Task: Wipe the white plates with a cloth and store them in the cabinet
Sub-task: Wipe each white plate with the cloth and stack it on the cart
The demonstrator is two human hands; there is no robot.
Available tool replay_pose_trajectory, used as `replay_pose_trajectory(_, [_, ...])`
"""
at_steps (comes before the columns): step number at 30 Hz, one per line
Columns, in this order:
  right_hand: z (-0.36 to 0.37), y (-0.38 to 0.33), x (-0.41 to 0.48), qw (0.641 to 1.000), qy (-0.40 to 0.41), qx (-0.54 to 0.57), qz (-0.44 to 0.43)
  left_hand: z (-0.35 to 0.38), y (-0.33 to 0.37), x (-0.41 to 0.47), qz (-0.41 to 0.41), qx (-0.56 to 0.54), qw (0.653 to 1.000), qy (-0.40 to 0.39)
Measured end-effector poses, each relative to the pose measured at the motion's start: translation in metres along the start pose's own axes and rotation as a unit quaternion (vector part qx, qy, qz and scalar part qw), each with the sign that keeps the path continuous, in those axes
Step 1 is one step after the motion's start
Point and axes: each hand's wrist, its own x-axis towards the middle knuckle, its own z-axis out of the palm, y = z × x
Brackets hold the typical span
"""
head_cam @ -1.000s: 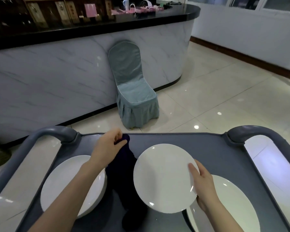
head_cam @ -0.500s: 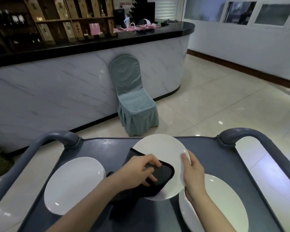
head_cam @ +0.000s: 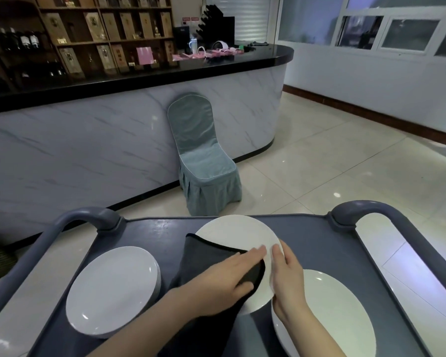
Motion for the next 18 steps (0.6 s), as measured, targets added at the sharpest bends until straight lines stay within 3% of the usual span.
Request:
replay_pose_trajectory(6, [-0.007,-0.028,0.009,0.998,0.028,-0.002,-0.054,-0.017,-0.014,-0.004,0.01,0.007,0.978,0.211])
replay_pose_trajectory(10, [-0.018,-0.042,0.019,0.998,0.048,0.013,-0.048,0.002,-0.01,-0.027,0.083,0.151,0.973,0.156])
replay_pose_trajectory(15, [-0.001,-0.023,0.007,0.999,0.021,-0.028,-0.041,0.013,0.003,-0.002,0.053,0.183,0.98,0.064])
replay_pose_trajectory(18, [0.007,-0.01,-0.001,0.999,-0.005,-0.032,-0.012,0.01,-0.004,0.022,0.004,0.192,0.979,0.068])
